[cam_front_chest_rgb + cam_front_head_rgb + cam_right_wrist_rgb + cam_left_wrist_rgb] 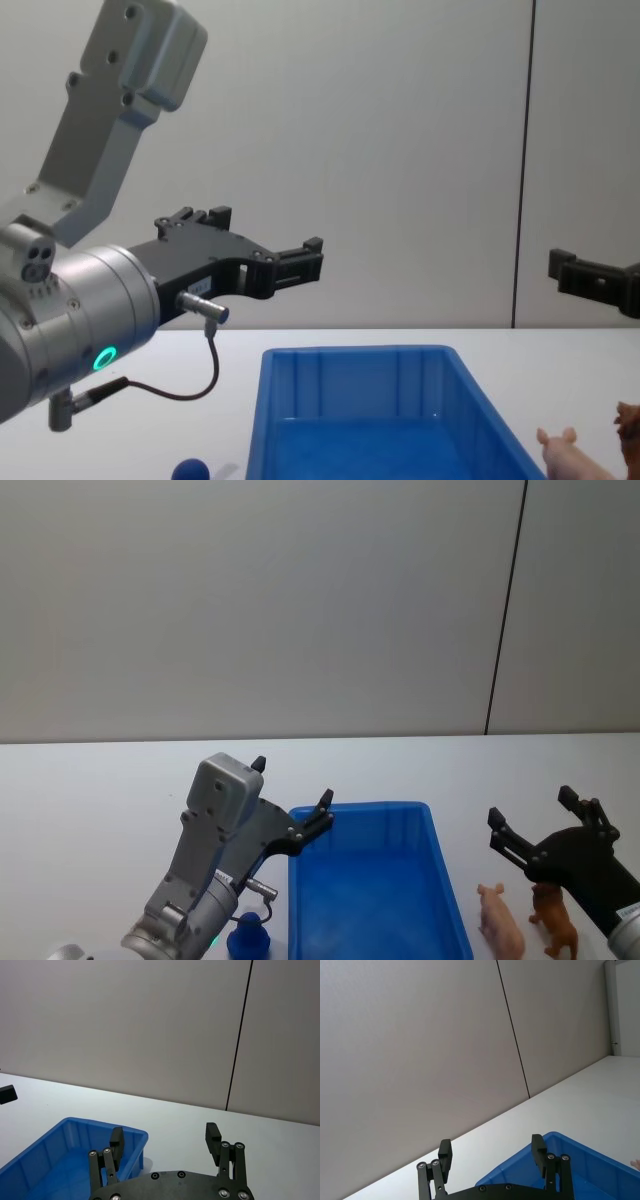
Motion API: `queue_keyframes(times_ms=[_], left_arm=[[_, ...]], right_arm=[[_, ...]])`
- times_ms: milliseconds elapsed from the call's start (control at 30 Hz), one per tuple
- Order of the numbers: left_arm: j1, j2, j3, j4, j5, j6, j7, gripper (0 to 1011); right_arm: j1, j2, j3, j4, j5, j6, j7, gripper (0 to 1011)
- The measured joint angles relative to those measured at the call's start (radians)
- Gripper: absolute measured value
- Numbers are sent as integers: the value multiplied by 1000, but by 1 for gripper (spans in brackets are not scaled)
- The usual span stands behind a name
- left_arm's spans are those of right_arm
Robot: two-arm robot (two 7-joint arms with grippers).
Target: Pick up the two dolls from the table and place them into the box.
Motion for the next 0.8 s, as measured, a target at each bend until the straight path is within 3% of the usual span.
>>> queue_keyframes(times_ms=[800], left_arm=[[0, 0, 0, 0, 0, 0, 0, 1001]], right_arm=[[0, 0, 0, 0, 0, 0, 0, 1001]])
